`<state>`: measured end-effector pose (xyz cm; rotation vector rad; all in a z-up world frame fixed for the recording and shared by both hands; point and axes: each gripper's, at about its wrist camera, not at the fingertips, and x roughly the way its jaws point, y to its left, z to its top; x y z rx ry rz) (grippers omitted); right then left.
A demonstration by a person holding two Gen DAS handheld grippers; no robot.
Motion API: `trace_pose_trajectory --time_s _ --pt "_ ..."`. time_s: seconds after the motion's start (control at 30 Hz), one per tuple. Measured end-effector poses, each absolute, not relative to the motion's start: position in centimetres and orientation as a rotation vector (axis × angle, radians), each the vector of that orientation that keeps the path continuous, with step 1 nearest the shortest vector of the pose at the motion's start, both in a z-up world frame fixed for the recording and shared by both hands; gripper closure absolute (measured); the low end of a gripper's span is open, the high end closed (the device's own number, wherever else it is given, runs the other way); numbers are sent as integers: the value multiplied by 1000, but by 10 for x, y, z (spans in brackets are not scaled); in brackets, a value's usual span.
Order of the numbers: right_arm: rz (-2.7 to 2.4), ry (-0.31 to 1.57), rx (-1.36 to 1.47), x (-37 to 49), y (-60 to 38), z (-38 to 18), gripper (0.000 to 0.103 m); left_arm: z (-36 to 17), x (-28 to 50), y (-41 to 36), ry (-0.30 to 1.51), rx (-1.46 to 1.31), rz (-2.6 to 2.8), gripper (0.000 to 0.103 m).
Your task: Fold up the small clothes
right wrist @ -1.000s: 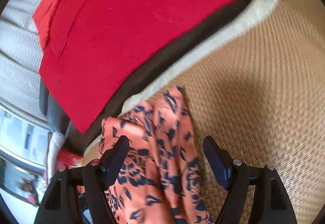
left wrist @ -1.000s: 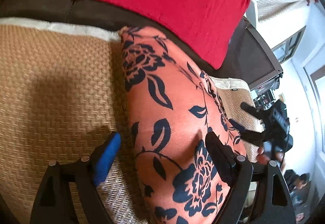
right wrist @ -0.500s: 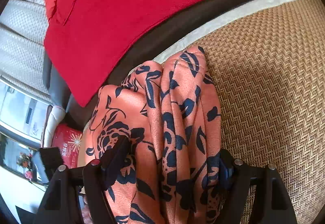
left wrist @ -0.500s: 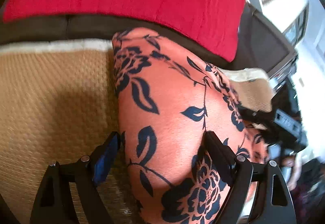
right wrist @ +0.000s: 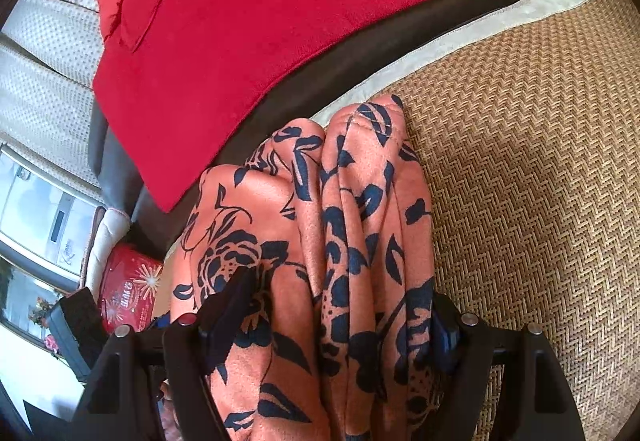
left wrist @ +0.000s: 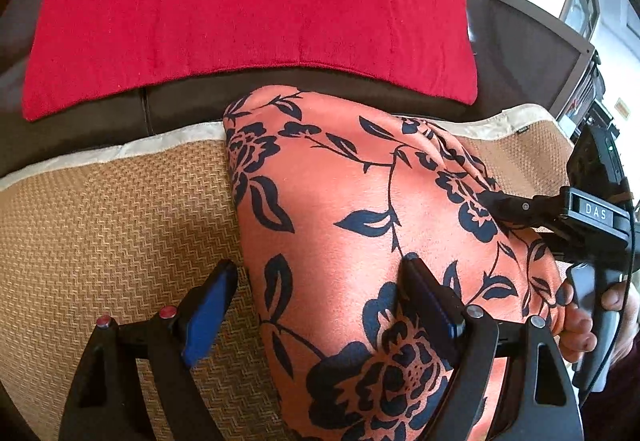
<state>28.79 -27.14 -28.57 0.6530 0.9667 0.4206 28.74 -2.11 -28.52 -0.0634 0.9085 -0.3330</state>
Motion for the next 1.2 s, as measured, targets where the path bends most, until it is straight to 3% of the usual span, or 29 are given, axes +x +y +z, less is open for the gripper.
trace_pose_trajectory --time_s 0.33,0.57,0.63,0.67,0.7,0.8,0.9,1.2 --pt "435 969 653 287 -272 -288 24 -287 286 -23 922 -77 -347 17" --pt "477 952 680 291 -271 -293 24 -309 307 -8 1059 -313 -504 11" --pt "478 939 659 290 -267 -292 29 -308 307 -5 1041 -325 -519 11" --pt "481 935 650 290 -264 -291 39 -306 305 -5 1024 -320 -522 15" --pt "477 927 629 289 -260 -288 51 -303 303 -7 1003 -300 -523 25" --pt "436 905 544 284 -248 -276 61 -297 298 -8 968 -274 -528 43" --pt "398 880 504 278 -241 -268 63 -290 294 -4 936 -276 -526 58" --pt "382 715 389 239 -205 -210 66 -235 247 28 792 -213 -488 60"
